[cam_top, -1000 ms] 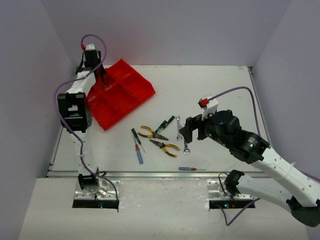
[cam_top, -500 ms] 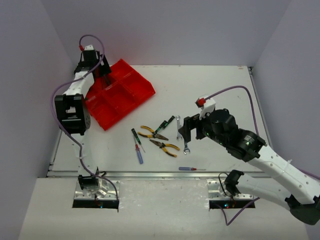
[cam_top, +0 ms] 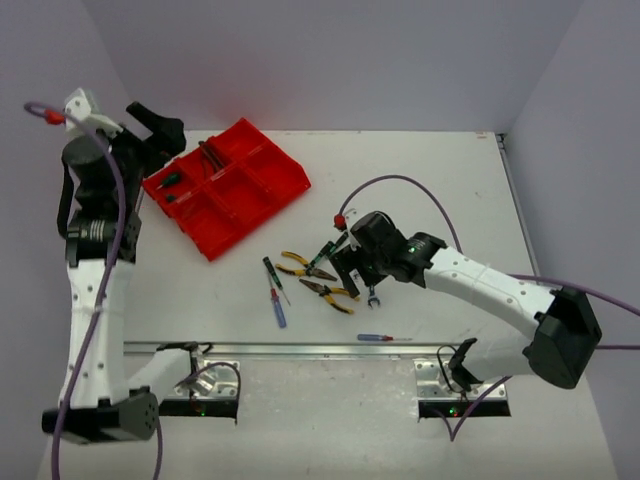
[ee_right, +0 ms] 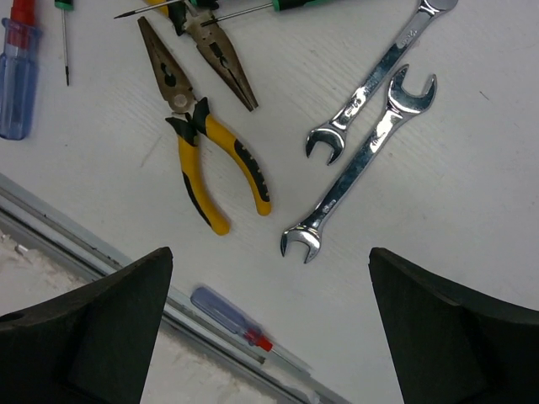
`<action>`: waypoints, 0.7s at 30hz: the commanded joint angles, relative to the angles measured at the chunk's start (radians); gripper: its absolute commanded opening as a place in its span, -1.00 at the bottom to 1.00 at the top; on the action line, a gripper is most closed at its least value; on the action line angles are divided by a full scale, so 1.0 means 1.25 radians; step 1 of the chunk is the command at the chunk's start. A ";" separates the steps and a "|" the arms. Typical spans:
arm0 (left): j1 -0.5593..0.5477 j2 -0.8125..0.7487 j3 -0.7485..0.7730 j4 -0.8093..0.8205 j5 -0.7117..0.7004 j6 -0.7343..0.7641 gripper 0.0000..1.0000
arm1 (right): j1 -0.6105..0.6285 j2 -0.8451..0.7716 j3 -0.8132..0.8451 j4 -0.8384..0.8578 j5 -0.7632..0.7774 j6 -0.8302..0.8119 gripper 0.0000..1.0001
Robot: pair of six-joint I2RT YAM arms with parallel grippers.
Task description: Sort the tools into containers
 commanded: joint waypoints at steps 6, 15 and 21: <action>-0.003 -0.356 -0.389 -0.021 0.114 0.063 1.00 | -0.002 0.089 0.032 0.045 0.081 0.128 0.94; -0.038 -0.431 -0.502 0.005 0.108 0.061 1.00 | 0.051 0.008 -0.062 -0.123 -0.129 -0.127 0.98; -0.043 -0.418 -0.509 0.016 0.135 0.065 1.00 | 0.118 0.026 -0.086 -0.152 -0.099 -0.118 0.98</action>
